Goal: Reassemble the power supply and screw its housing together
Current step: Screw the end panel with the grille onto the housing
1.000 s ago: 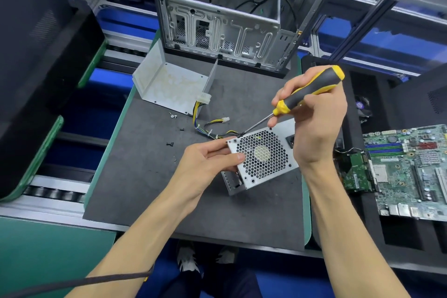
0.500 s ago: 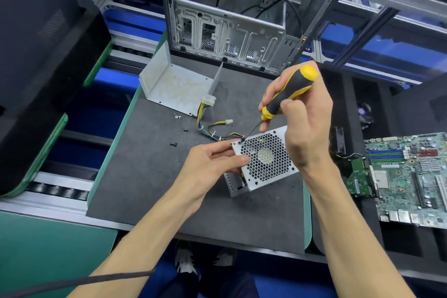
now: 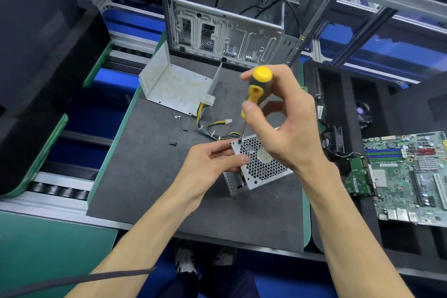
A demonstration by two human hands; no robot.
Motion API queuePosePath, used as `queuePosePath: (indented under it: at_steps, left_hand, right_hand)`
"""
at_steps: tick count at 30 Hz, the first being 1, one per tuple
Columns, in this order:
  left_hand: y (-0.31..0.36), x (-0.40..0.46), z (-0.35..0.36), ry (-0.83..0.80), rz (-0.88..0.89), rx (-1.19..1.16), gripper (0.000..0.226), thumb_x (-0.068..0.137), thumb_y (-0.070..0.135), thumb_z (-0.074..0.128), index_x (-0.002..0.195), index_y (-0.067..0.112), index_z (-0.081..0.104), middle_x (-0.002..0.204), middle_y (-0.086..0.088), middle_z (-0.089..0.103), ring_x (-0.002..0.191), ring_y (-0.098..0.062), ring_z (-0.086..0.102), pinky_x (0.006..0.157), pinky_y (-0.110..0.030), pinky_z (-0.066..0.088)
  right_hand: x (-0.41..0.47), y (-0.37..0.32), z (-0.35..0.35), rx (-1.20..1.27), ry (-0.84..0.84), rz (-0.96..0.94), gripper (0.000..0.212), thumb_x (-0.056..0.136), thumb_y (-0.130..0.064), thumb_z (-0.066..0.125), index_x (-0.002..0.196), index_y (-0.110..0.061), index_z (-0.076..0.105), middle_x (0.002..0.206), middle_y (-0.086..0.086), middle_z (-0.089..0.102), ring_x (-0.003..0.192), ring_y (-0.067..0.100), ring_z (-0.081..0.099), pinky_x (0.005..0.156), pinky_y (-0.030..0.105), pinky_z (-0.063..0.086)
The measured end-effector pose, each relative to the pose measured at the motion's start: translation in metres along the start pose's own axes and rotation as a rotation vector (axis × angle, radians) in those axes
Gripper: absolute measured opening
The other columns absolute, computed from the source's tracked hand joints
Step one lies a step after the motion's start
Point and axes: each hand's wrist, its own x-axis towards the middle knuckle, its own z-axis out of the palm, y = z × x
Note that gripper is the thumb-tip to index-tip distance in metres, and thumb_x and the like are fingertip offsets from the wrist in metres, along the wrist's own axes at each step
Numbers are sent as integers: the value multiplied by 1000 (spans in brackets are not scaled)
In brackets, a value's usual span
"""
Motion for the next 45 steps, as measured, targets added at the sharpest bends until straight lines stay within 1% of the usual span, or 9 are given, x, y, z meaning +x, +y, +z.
queuePosePath:
  at_steps: [6, 9, 15, 21, 26, 29, 33, 39, 45]
  left_hand:
    - [1, -1, 0, 1, -4, 0, 30, 86, 2, 74, 115, 8, 73, 104, -11, 78, 102, -29, 73, 88, -29, 59]
    - [1, -1, 0, 7, -7, 5, 28, 85, 3, 75, 113, 8, 74, 105, -10, 78, 102, -29, 73, 90, -32, 58]
    - [-1, 0, -1, -2, -16, 0, 28, 86, 4, 75, 113, 9, 75, 108, -10, 77, 106, -30, 72, 94, -35, 57]
    - [-1, -1, 0, 6, -14, 11, 28, 86, 4, 75, 114, 6, 73, 107, -11, 77, 104, -31, 73, 94, -36, 57]
    - [-1, -2, 1, 13, -14, 3, 27, 86, 3, 74, 113, 6, 74, 107, -11, 77, 104, -31, 73, 94, -34, 57]
    - [-1, -2, 1, 13, -11, 6, 26, 87, 4, 74, 113, 6, 74, 108, -10, 77, 104, -31, 73, 94, -35, 57]
    - [-1, -3, 2, 19, -3, -4, 25, 87, 3, 74, 112, 5, 74, 107, -11, 78, 103, -31, 73, 90, -31, 59]
    - [-1, -4, 2, 21, 3, -4, 24, 87, 5, 74, 111, 7, 75, 107, -10, 78, 104, -31, 73, 88, -30, 59]
    - [-2, -3, 2, 23, 0, -8, 24, 87, 3, 73, 111, 5, 74, 107, -11, 77, 104, -31, 73, 88, -30, 59]
  right_hand:
    - [-2, 1, 11, 176, 77, 110, 17, 95, -5, 64, 94, -10, 48, 86, 13, 59, 77, 33, 60, 75, 46, 53]
    - [-5, -1, 16, 417, 68, 166, 25, 99, 5, 53, 100, -16, 40, 93, 9, 69, 73, 29, 67, 71, 35, 55]
    - [-2, -5, 19, 561, 58, 254, 33, 107, -32, 34, 135, -30, 50, 72, -1, 42, 64, 16, 38, 63, 32, 36]
    - [-2, -16, 17, 582, 127, 193, 5, 104, -14, 48, 107, -10, 47, 87, 7, 67, 76, 22, 68, 72, 25, 51]
    - [5, -14, 18, 594, 101, 249, 14, 104, -20, 43, 116, -16, 49, 74, -4, 51, 65, 14, 43, 62, 26, 38]
    - [6, -13, 14, 617, 88, 297, 32, 105, -19, 34, 128, -11, 54, 84, -3, 54, 75, 13, 48, 71, 27, 39]
    - [4, -16, 14, 557, 128, 235, 9, 103, -2, 49, 110, -7, 46, 88, 4, 68, 76, 20, 67, 73, 30, 54]
    - [8, -18, 17, 584, 104, 306, 28, 105, -23, 35, 124, -18, 56, 77, -8, 50, 69, 11, 43, 66, 26, 37]
    - [5, -22, 14, 551, 138, 229, 8, 105, -5, 48, 111, -2, 54, 93, 10, 71, 84, 25, 73, 79, 30, 56]
